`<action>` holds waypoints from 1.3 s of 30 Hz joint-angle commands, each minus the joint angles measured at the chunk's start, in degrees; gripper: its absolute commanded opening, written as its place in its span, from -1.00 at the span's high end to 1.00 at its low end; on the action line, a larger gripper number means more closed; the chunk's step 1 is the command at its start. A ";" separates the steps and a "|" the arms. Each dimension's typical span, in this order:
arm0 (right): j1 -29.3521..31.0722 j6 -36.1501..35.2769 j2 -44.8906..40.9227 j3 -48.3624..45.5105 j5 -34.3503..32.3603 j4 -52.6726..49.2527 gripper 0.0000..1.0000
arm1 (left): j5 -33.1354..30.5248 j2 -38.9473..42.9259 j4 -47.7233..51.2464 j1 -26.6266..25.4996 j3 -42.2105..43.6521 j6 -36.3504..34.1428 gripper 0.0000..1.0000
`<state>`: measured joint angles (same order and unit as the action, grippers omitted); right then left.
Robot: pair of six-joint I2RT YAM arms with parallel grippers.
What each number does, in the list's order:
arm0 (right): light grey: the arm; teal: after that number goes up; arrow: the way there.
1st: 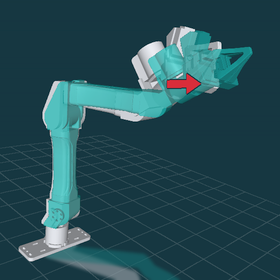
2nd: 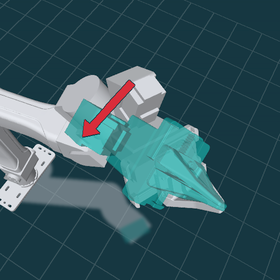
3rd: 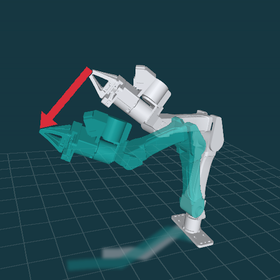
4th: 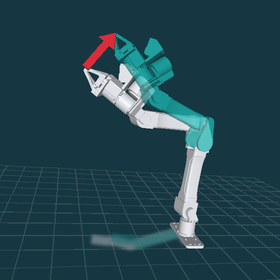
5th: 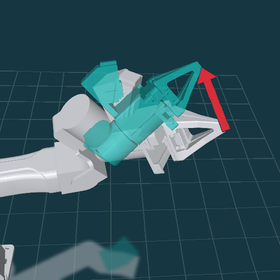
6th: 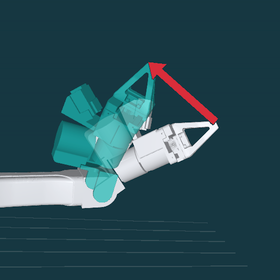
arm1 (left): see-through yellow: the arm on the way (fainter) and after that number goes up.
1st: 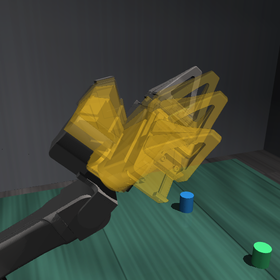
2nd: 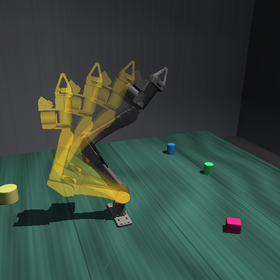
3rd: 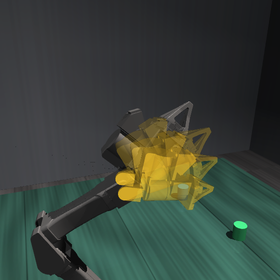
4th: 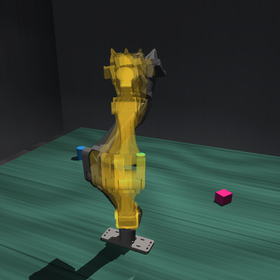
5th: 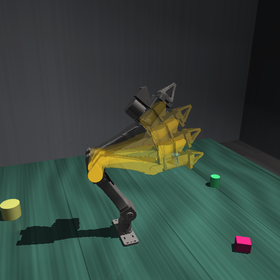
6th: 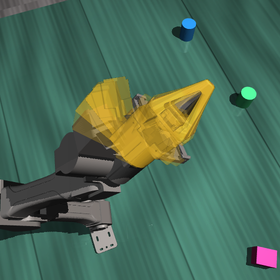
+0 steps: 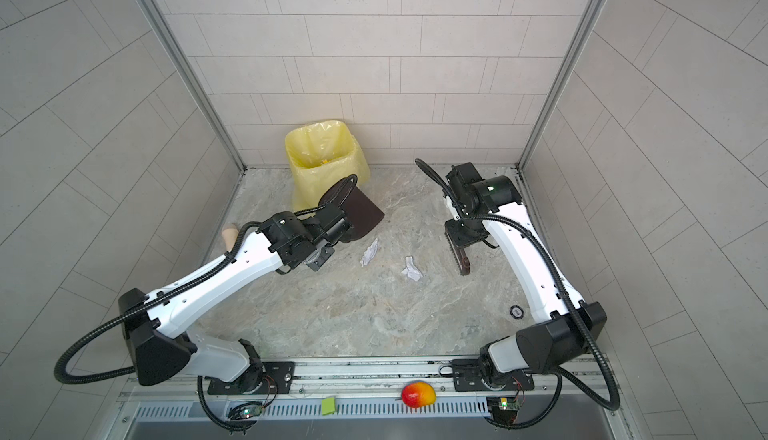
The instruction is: Sweep away the paper scraps from the table
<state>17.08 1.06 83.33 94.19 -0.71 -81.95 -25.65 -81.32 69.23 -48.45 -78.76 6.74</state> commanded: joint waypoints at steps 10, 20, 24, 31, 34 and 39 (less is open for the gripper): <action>4.74 -3.04 9.80 9.28 -8.92 -0.71 1.00 | 11.62 0.66 -1.05 -14.72 11.60 16.05 1.00; 7.76 -3.44 14.38 11.63 -6.93 -3.21 1.00 | 17.38 -0.85 -6.28 -19.42 17.25 19.79 1.00; 8.78 -3.46 15.75 12.39 -5.36 -3.64 1.00 | 18.15 -2.25 -8.31 -20.37 19.25 20.41 1.00; 10.86 -3.37 16.95 12.21 -4.20 -4.70 1.00 | 20.15 -5.01 -10.26 -22.04 20.74 20.81 1.00; 11.74 -3.16 17.00 11.64 -3.42 -4.88 1.00 | 20.72 -5.18 -10.33 -22.20 21.01 20.77 1.00; 13.64 -2.71 16.79 10.41 -2.11 -4.79 1.00 | 21.41 -5.89 -10.50 -22.23 21.11 20.50 1.00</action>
<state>29.67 -1.50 100.64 105.30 -3.81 -84.93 -4.10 -86.63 58.70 -70.30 -58.00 26.00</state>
